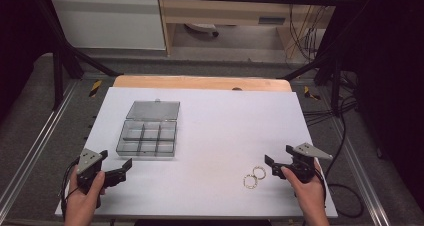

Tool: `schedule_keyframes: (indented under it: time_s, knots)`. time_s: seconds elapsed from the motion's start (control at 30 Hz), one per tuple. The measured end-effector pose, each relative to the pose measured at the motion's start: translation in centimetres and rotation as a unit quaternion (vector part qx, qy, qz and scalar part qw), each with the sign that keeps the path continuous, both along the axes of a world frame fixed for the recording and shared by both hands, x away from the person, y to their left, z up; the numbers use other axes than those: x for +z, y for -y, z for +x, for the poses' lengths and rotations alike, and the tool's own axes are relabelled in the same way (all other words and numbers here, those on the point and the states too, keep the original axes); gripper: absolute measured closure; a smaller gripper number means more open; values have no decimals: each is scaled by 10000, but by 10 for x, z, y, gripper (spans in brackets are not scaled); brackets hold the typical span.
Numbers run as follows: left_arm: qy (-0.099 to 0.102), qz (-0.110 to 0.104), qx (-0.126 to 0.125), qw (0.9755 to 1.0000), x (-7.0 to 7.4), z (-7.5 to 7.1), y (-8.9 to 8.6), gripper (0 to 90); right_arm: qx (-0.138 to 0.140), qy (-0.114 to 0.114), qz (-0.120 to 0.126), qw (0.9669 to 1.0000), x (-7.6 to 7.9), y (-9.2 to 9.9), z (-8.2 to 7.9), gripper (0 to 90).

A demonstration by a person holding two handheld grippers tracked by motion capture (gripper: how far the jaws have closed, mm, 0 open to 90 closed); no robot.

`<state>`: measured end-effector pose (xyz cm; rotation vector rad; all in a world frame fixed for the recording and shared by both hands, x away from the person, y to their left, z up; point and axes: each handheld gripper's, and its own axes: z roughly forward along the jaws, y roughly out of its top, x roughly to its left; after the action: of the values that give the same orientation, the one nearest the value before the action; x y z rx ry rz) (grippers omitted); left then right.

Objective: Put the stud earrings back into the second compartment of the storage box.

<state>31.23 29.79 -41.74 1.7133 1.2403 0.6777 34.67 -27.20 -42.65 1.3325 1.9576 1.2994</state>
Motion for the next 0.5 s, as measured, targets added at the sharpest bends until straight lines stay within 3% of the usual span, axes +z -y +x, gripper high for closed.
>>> schedule_keyframes:
  time_s: [0.2,0.3,0.37,0.47,0.5]
  knots:
    - [6,129,34,9999,-3,5,-1,88,57,-93,-166,9998,-2,-9,1,76]
    - [44,90,122,9999,-2,6,-4,93,68,-145,-238,9996,-3,-13,2,108]
    - [-3,106,112,9999,-3,7,-5,93,145,-271,-381,9988,-6,-19,3,206]
    - [-127,167,119,9997,-6,8,-5,93,244,-387,-515,9976,-9,-23,3,252]
    - [-146,165,132,9997,-6,8,-5,94,330,-492,-613,9964,-12,-26,3,306]
